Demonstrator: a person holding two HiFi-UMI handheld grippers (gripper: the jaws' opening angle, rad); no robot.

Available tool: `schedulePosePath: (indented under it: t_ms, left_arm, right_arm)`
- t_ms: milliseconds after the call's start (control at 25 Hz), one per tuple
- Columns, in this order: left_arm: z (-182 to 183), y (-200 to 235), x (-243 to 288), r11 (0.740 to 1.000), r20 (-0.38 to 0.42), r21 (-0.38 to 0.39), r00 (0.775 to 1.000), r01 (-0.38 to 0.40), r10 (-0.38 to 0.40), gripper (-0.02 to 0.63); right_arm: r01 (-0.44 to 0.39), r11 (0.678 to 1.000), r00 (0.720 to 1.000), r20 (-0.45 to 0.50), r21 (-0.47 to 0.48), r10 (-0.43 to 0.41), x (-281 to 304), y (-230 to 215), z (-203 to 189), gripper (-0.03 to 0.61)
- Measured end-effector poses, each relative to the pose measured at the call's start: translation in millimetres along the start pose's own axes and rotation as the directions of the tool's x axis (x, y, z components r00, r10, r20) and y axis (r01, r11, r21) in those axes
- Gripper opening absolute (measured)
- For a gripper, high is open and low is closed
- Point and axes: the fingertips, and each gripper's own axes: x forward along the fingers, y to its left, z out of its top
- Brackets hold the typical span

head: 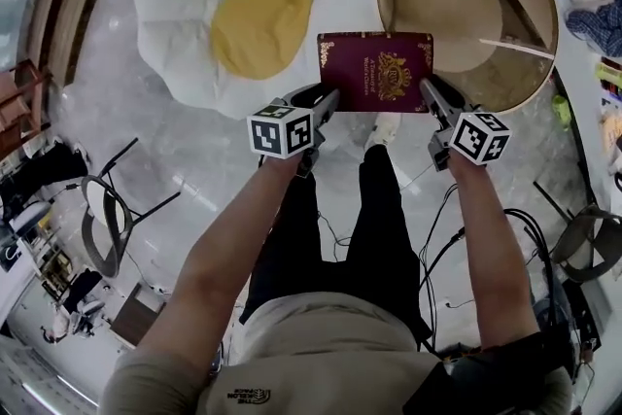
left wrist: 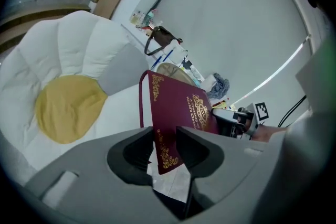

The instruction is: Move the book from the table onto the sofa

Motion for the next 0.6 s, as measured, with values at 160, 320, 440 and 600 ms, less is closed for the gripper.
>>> schedulePosePath:
  t_ms: [160, 320, 440, 600]
  left_arm:
    - [6, 15, -19, 0.999, 0.040, -0.016, 0.999, -0.028, 0.029, 0.135]
    - [12, 53, -57, 0.998, 0.082, -0.041, 0.995, -0.051, 0.054, 0.135]
    - [12, 98, -91, 0.996, 0.104, -0.062, 0.992, -0.066, 0.072, 0.135]
    - [6, 134, -114, 0.991, 0.134, -0.100, 0.986, -0.084, 0.097, 0.135]
  right_arm:
    - [-0.032, 0.999, 0.999, -0.022, -0.017, 0.032, 15, 19, -3, 0.101]
    - [-0.054, 0.998, 0.997, -0.057, -0.034, 0.052, 50, 57, -16, 0.100]
    - [-0.066, 0.997, 0.995, -0.081, -0.044, 0.063, 89, 94, -31, 0.100]
    - [-0.088, 0.994, 0.989, -0.124, -0.071, 0.079, 123, 119, -47, 0.100]
